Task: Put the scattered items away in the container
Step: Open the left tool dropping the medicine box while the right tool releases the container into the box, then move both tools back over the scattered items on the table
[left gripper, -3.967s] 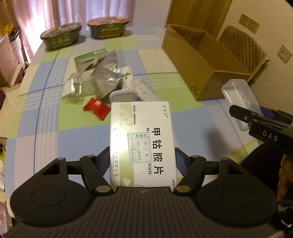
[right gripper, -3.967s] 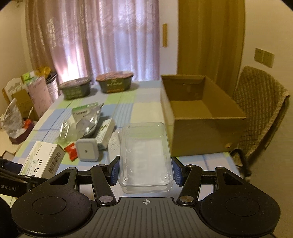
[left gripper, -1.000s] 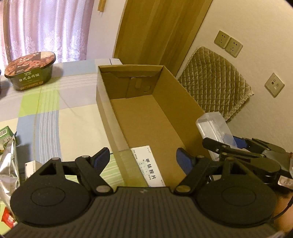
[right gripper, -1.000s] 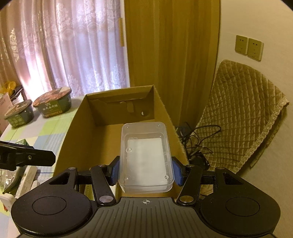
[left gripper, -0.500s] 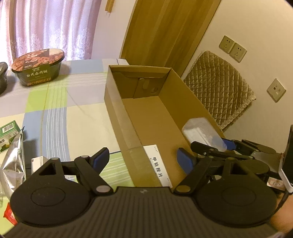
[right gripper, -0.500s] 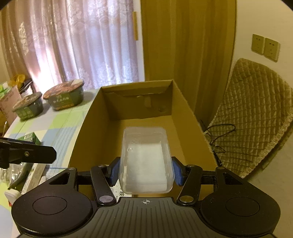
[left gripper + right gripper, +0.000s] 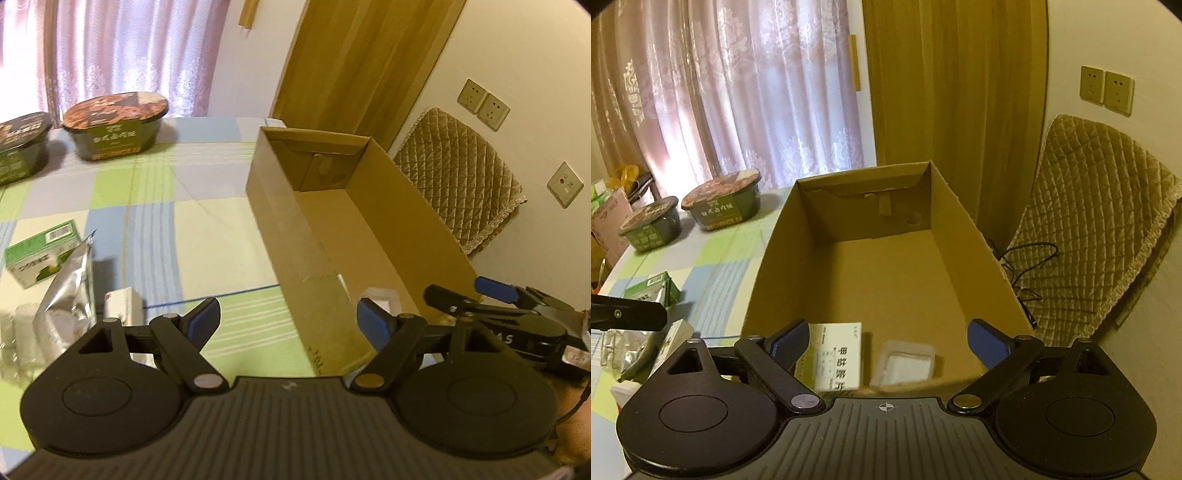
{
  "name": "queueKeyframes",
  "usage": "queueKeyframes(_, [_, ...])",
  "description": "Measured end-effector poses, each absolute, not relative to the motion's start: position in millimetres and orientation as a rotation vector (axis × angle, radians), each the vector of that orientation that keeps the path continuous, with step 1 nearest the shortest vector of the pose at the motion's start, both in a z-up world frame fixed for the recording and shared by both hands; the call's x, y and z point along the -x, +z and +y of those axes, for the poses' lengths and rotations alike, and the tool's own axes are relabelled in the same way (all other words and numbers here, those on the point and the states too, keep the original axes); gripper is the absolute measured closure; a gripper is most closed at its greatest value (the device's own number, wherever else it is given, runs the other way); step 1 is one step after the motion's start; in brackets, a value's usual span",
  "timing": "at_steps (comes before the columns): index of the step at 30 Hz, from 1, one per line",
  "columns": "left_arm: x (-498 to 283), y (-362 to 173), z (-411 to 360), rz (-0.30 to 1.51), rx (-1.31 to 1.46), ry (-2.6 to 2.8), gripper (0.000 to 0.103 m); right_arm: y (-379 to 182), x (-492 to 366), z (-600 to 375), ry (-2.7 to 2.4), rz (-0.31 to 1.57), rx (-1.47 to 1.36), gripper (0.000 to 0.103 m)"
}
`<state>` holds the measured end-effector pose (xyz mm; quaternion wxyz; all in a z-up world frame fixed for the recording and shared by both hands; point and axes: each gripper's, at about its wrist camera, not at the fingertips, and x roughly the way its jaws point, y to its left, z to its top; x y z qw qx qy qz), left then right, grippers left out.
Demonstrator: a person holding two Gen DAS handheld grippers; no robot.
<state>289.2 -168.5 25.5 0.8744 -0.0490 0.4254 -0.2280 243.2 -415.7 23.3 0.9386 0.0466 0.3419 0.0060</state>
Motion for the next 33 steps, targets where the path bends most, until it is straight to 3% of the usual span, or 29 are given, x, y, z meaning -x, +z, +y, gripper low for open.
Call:
queueKeyframes(18, [-193, 39, -93, 0.9, 0.097, -0.399, 0.017, 63, -162, -349, 0.073, 0.698, -0.157, 0.005])
queueKeyframes(33, [-118, 36, -7, 0.904, 0.086, -0.243, 0.008, 62, -108, -282, 0.16, 0.749, -0.121, 0.005])
